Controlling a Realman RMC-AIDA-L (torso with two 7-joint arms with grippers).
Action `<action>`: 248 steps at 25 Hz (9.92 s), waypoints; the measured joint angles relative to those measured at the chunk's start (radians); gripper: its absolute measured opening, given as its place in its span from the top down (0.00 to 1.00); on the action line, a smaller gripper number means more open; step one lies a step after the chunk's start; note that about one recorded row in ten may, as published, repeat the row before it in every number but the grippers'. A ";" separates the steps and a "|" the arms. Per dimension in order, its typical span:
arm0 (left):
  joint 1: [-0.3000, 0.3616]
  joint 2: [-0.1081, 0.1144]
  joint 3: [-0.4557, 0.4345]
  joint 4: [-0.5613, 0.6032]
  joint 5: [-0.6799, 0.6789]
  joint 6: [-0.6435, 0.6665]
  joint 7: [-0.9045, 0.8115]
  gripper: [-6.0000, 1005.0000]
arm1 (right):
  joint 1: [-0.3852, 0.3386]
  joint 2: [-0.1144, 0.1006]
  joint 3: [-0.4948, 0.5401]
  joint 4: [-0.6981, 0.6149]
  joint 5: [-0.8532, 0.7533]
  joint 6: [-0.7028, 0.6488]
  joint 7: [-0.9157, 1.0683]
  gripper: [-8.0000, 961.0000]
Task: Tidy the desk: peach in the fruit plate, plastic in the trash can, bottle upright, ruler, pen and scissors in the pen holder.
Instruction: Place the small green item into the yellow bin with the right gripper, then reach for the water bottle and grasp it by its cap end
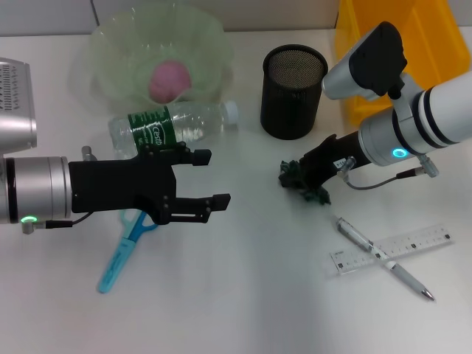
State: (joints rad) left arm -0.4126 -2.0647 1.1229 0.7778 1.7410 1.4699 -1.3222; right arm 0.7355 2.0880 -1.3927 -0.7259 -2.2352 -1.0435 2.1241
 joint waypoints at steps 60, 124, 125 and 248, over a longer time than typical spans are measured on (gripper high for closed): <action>0.013 -0.002 -0.006 -0.008 -0.006 -0.017 0.000 0.19 | -0.262 -0.004 0.523 0.176 1.035 0.117 -1.068 0.86; -0.315 -0.011 0.252 0.132 0.325 -0.448 -0.492 0.19 | -0.443 0.000 0.521 0.667 0.993 -0.527 -1.340 0.40; -0.322 -0.012 0.283 0.127 0.367 -0.491 -0.537 0.19 | -0.443 0.000 0.521 0.667 0.993 -0.527 -1.340 0.40; -0.391 -0.015 0.568 0.044 0.676 -0.668 -0.788 0.38 | -0.350 0.003 0.532 0.755 0.996 -0.501 -1.329 0.40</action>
State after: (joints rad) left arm -0.8038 -2.0801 1.6906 0.8218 2.4174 0.8017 -2.1102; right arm 0.3850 2.0907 -0.8605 0.0286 -1.2396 -1.5446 0.7946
